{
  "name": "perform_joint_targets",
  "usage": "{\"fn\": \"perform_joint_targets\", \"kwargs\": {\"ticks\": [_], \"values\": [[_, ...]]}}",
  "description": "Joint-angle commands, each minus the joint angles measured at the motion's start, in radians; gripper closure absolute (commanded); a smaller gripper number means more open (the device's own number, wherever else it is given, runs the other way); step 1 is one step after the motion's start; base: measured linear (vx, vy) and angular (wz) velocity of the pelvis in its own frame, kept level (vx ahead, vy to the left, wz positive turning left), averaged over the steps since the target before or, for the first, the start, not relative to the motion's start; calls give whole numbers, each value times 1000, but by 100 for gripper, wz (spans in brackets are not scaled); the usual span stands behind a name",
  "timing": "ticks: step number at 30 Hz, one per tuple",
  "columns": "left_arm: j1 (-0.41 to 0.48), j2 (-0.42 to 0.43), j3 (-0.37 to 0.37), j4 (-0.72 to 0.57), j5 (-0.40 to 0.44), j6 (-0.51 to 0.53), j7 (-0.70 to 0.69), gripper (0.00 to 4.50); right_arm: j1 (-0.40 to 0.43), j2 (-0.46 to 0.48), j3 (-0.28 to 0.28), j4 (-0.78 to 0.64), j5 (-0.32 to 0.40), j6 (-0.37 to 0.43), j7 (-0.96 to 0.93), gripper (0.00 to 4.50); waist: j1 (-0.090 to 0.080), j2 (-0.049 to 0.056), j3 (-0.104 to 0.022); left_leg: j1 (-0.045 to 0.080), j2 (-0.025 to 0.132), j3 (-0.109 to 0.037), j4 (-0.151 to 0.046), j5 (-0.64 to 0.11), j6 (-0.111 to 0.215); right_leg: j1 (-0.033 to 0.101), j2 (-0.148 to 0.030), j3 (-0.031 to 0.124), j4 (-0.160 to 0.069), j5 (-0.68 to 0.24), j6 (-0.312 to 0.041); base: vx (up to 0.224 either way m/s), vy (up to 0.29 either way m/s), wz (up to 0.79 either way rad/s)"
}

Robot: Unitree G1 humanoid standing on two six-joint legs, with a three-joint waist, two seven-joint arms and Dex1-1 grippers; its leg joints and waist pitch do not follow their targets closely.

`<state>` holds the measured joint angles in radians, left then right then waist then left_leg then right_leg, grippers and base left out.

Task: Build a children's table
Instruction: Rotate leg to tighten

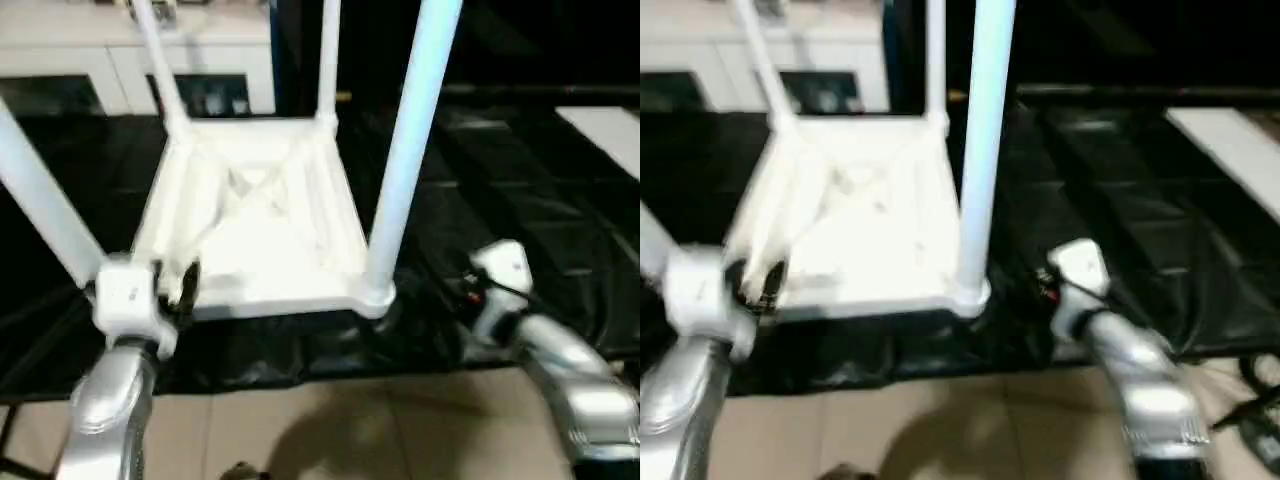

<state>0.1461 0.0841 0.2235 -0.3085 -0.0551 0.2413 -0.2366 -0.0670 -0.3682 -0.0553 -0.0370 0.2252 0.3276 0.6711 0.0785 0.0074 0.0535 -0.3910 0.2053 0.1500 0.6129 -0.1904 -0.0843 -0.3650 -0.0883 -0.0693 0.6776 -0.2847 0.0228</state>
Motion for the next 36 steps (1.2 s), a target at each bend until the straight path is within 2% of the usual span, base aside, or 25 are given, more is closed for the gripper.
{"fn": "perform_joint_targets", "kwargs": {"ticks": [1, 3, 4, 5, 6, 8, 9, 10, 12, 13, 14, 16, 17, 18, 20, 21, 23, 24, 27, 28, 30, 32, 33, 34, 36], "values": [[32, -16, 2, -57, -4, -7, 14, 145, 9, -38, -6, -48, 37, 19, 88, 0, -6, -5, -30, 26, 25, -10, -90, -426, -34, -6, -39, 40, -156, -474, -85, 0, 0, 0], [61, -30, 5, -76, 7, -19, 35, 124, 16, -55, -8, -59, 57, 29, 122, 0, -13, -5, -33, 18, 25, -14, -101, -428, -31, 10, -40, 37, -157, -404, -100, -8, 31, -5], [86, -44, 9, -92, 13, -32, 55, 117, 23, -72, -8, -68, 77, 35, 154, 0, -19, -16, -37, 10, 29, -15, -113, -393, -14, 24, -37, 33, -153, -311, -100, 18, 74, -16], [115, -67, 14, -113, 24, -54, 82, 113, 33, -91, -1, -83, 94, 46, 189, 0, -19, -16, -37, 10, 29, -15, -113, -393, -14, 24, -37, 33, -153, -311, -100, 18, 74, -16], [140, -87, 18, -131, 32, -73, 106, 110, 43, -109, 7, -95, 109, 54, 219, 0, -19, -13, -36, 17, 34, -16, -116, -399, -3, 24, -42, 32, -159, -315, -107, 25, 67, -11], [169, -111, 26, -150, 49, -100, 140, 92, 51, -125, 20, -110, 123, 61, 249, 0, -24, -16, -36, 19, 35, -11, -115, -401, -1, 22, -46, 37, -168, -308, -111, 23, 58, -8], [184, -130, 40, -156, 66, -110, 171, 80, 52, -127, 28, -117, 128, 63, 257, 0, -28, -23, -38, 16, 34, -9, -116, -391, 1, 25, -46, 37, -168, -292, -109, 0, 0, 0], [194, -138, 51, -161, 72, -108, 196, 74, 49, -128, 33, -116, 133, 62, 260, 0, -34, -22, -44, 8, 33, -11, -116, -345, 7, 31, -44, 36, -161, -226, -103, 0, 0, 0], [200, -152, 90, -161, 73, -94, 242, 62, 30, -110, 45, -94, 110, 43, 228, 0, -43, -29, -42, 7, 31, -11, -118, -372, 1, 26, -42, 34, -161, -244, -101, 0, 0, 0], [196, -152, 119, -158, 74, -86, 264, 49, 12, -86, 48, -71, 93, 23, 202, 0, -48, -37, -43, 9, 26, -10, -114, -401, -6, 22, -45, 34, -165, -302, -87, 0, 0, 0], [189, -145, 126, -149, 57, -73, 254, 37, 4, -71, 52, -67, 94, 24, 193, 0, -52, -44, -48, 8, 25, -9, -109, -384, -4, 21, -48, 37, -168, -307, -83, 0, 0, 0], [167, -121, 138, -130, 30, -63, 238, 26, 2, -45, 88, -86, 110, 44, 214, 0, -48, -42, -51, 10, 24, -6, -106, -350, 3, 19, -46, 39, -167, -271, -84, 58, -25, -8], [165, -112, 137, -131, 35, -65, 236, 17, 3, -43, 100, -90, 108, 45, 220, 0, -40, -39, -64, 14, 28, -3, -96, -255, 23, 20, -42, 45, -152, -110, -104, 64, -28, -4], [165, -107, 134, -132, 40, -66, 234, 7, 3, -42, 108, -91, 107, 45, 224, 0, -34, -32, -65, 14, 29, 0, -94, -190, 37, 21, -36, 42, -141, 15, -122, 67, -26, 0], [183, -116, 107, -148, 40, -65, 223, 7, 2, -41, 120, -90, 115, 46, 230, 0, -30, -37, -65, 13, 30, 4, -90, -131, 55, 27, -34, 41, -131, 131, -144, 55, -13, -1], [192, -113, 93, -152, 57, -81, 219, 7, 1, -37, 122, -89, 118, 45, 230, 0, -28, -36, -65, 14, 30, 6, -89, -123, 58, 27, -35, 41, -130, 147, -149, 0, 0, 0], [207, -109, 67, -151, 73, -112, 207, 7, 0, -34, 127, -90, 125, 44, 239, 0, -23, -35, -63, 17, 32, 9, -90, -133, 68, 28, -37, 42, -132, 146, -156, 0, 0, 0], [219, -109, 49, -147, 86, -149, 206, 7, -3, -35, 131, -90, 137, 48, 254, 0, -17, -31, -60, 20, 35, 10, -95, -183, 60, 26, -38, 42, -138, 81, -152, 0, 0, 0], [244, -114, 38, -144, 88, -209, 206, 7, -5, -43, 148, -92, 139, 42, 281, 0, -16, -32, -52, 23, 36, 10, -104, -281, 34, 20, -40, 44, -151, -55, -134, 0, 0, 0], [256, -122, 41, -145, 83, -226, 209, 7, -9, -46, 152, -91, 128, 38, 278, 0, -15, -24, -51, 24, 36, 9, -106, -312, 19, 19, -41, 46, -154, -106, -123, 0, 0, 0], [291, -155, 59, -145, 48, -259, 213, 7, -37, -31, 164, -67, 86, 17, 233, 0, -19, -30, -50, 23, 36, 8, -108, -335, -2, 16, -40, 47, -159, -148, -110, 0, 0, 0], [301, -179, 90, -134, 12, -264, 227, 7, -104, 3, 184, 3, 48, -13, 192, 0, -26, -31, -53, 19, 33, 7, -108, -336, -11, 16, -40, 46, -155, -158, -114, 0, 0, 0], [301, -179, 91, -133, 11, -264, 227, 7, -107, 4, 185, 6, 46, -15, 191, 0, -25, -30, -52, 21, 31, 8, -107, -346, -11, 12, -39, 46, -158, -172, -112, 0, 0, 0], [311, -184, 115, -120, 2, -278, 246, 7, -162, 42, 194, 71, 20, -37, 147, 0, -28, -34, -50, 24, 32, 9, -106, -366, -8, 8, -38, 48, -162, -200, -109, 0, 0, 0], [315, -194, 137, -116, 3, -280, 276, 7, -192, 69, 195, 111, 11, -53, 123, 0, -33, -33, -51, 22, 30, 8, -106, -373, -11, 7, -38, 46, -160, -214, -116, 0, 0, 0]]}}
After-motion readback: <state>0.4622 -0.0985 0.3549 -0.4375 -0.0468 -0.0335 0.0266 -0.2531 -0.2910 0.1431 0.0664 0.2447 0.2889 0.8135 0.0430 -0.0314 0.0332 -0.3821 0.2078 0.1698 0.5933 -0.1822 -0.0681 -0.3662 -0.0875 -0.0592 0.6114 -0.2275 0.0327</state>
